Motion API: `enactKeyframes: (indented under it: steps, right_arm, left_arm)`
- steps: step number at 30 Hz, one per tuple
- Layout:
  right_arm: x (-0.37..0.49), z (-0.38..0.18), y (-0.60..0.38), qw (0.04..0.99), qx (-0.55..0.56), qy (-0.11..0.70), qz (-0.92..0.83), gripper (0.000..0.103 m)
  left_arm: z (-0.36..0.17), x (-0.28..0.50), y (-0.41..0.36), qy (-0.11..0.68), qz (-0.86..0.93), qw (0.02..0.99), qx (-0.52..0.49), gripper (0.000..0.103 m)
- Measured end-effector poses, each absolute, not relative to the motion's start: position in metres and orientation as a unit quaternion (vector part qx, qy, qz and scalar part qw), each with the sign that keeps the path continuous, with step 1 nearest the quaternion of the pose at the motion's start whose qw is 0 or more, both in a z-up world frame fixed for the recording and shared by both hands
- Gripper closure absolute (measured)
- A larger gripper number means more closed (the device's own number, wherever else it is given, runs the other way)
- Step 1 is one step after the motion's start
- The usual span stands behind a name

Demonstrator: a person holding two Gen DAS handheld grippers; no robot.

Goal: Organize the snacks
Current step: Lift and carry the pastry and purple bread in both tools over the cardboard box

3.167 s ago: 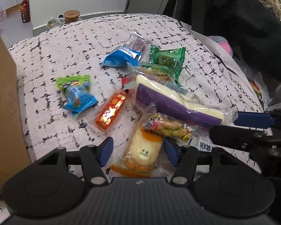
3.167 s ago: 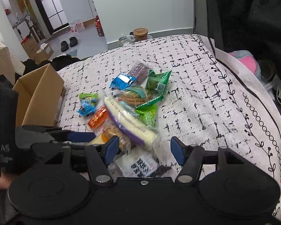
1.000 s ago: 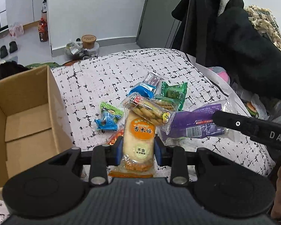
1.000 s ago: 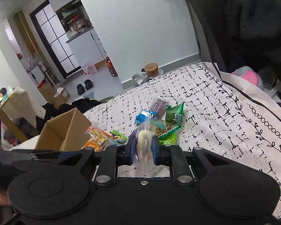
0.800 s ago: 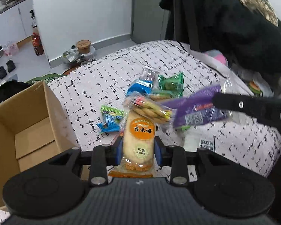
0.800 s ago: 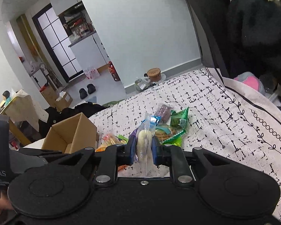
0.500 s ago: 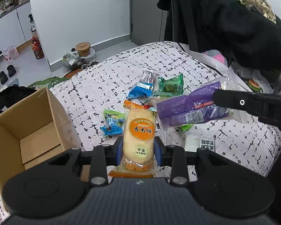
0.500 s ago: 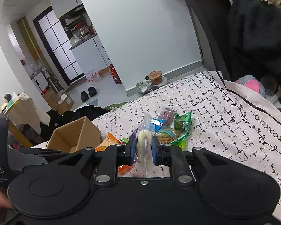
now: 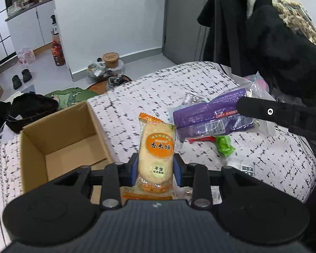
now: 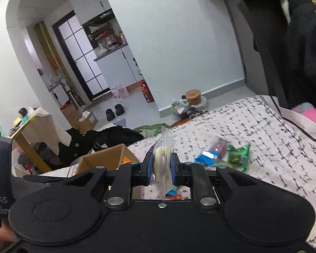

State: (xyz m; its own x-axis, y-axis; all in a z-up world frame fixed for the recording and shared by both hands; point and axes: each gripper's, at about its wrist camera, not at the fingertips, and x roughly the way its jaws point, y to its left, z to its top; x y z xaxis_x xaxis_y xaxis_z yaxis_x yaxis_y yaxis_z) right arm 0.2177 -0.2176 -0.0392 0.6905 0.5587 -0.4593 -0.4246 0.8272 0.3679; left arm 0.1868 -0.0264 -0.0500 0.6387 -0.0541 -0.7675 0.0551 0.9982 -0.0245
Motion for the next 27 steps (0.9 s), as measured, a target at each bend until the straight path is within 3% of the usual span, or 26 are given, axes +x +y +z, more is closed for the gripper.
enactKeyframes:
  steps: [27]
  right_arm:
    - [0.204,-0.029,-0.124,0.888,0.074,0.292,0.347,0.086]
  left_arm:
    - [-0.064,0.159,0.091,0.422,0.077,0.900,-0.082,0.070]
